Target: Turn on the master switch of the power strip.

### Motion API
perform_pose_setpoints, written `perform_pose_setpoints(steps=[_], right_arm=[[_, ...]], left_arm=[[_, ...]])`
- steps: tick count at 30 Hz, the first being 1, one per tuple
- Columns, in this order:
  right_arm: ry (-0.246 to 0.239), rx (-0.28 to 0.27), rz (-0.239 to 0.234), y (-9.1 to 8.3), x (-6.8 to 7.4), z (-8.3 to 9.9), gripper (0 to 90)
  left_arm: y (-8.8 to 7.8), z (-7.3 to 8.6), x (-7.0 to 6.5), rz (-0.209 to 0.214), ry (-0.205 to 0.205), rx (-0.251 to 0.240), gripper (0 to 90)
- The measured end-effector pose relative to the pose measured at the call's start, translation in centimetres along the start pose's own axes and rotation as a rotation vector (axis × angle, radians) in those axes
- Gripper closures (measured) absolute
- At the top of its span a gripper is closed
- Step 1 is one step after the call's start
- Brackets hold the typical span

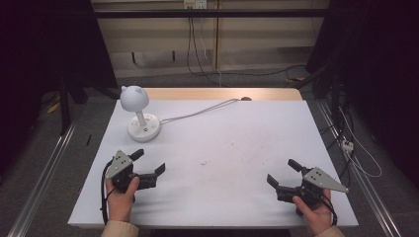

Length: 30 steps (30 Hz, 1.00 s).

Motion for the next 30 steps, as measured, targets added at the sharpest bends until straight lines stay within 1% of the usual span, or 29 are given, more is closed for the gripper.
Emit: perform_pose_setpoints(steps=[1,2,4,5,7,8,11,12,13,14,16,17,19,20,22,24,25,26,28,29,30], right_arm=[[0.0,0.0,0.0,0.0,0.0,0.0,4.2],[0.002,0.0,-0.002,0.0,0.0,0.0,4.6],[0.001,-0.002,-0.005,0.0,0.1,0.0,4.6],[0.001,-0.001,-0.006,0.0,0.1,0.0,4.5],[-0.001,-0.001,-0.01,0.0,0.2,-0.1,4.5],[0.001,-0.001,-0.011,0.0,0.2,-0.1,4.5],[0.001,-0.002,-0.012,0.0,0.3,-0.2,4.5],[-0.001,-0.002,-0.012,0.0,0.3,-0.2,4.5],[-0.001,-0.002,-0.012,0.0,0.2,-0.2,4.5],[-0.002,-0.001,-0.012,0.0,0.2,-0.2,4.5],[0.003,-0.003,-0.007,0.0,0.1,-0.2,4.5],[0.003,-0.003,-0.008,0.0,0.1,-0.2,4.5],[0.0,-0.004,-0.009,0.0,0.1,-0.2,4.5],[0.001,-0.003,-0.009,0.0,0.1,-0.2,4.5],[0.0,-0.002,-0.009,0.0,0.0,-0.2,4.5],[-0.001,-0.002,-0.01,0.0,0.1,-0.2,4.5],[-0.002,-0.003,-0.011,0.0,0.1,-0.2,4.5],[-0.003,-0.003,-0.011,0.0,0.1,-0.2,4.5],[-0.003,-0.003,-0.012,0.0,0.1,-0.3,4.5],[-0.001,-0.004,-0.012,0.0,0.1,-0.3,4.5],[-0.004,-0.004,-0.012,0.0,0.1,-0.3,4.5]], left_arm=[[0.1,0.0,0.0,-0.003,0.006,0.008,3.1],[0.4,-0.2,-0.1,-0.017,0.006,0.005,3.1],[0.5,-0.2,-0.1,-0.019,0.005,0.006,3.1],[0.7,-0.3,-0.1,-0.023,0.004,-0.001,3.1],[0.9,-0.5,-0.1,-0.027,0.004,0.006,3.4],[1.2,-0.6,0.0,-0.038,-0.003,0.002,3.3],[1.5,-0.7,0.1,-0.048,-0.01,0.003,3.5],[1.6,-0.8,0.2,-0.055,-0.023,-0.006,3.5],[1.7,-0.8,0.3,-0.057,-0.024,-0.003,3.8],[2.0,-0.9,0.6,-0.076,-0.04,-0.006,3.8],[2.1,-1.0,0.7,-0.077,-0.044,-0.004,3.8],[2.2,-1.0,1.0,-0.094,-0.058,-0.006,4.1],[2.3,-1.0,1.2,-0.097,-0.056,-0.003,5.0],[2.6,-1.0,1.5,-0.109,-0.061,0.003,5.1],[2.7,-1.0,1.6,-0.112,-0.06,0.005,5.6],[2.9,-1.0,1.9,-0.129,-0.069,0.005,6.7],[3.0,-1.0,2.0,-0.131,-0.069,0.005,7.1],[3.2,-1.0,2.3,-0.147,-0.068,0.01,7.2],[3.3,-1.1,2.4,-0.149,-0.067,0.013,7.5],[3.5,-1.1,2.6,-0.164,-0.066,0.016,7.5],[3.5,-1.1,2.6,-0.164,-0.066,0.016,7.6]])
Point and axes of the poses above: each handheld gripper's, and its own axes: y roughly forward along the jaws, z roughly out of its underside, x roughly to its left, the point moved 5 cm from there along y, roughly forward along the jaws, and after that the axes turned 14 degrees about z, right-handed, at the moved point
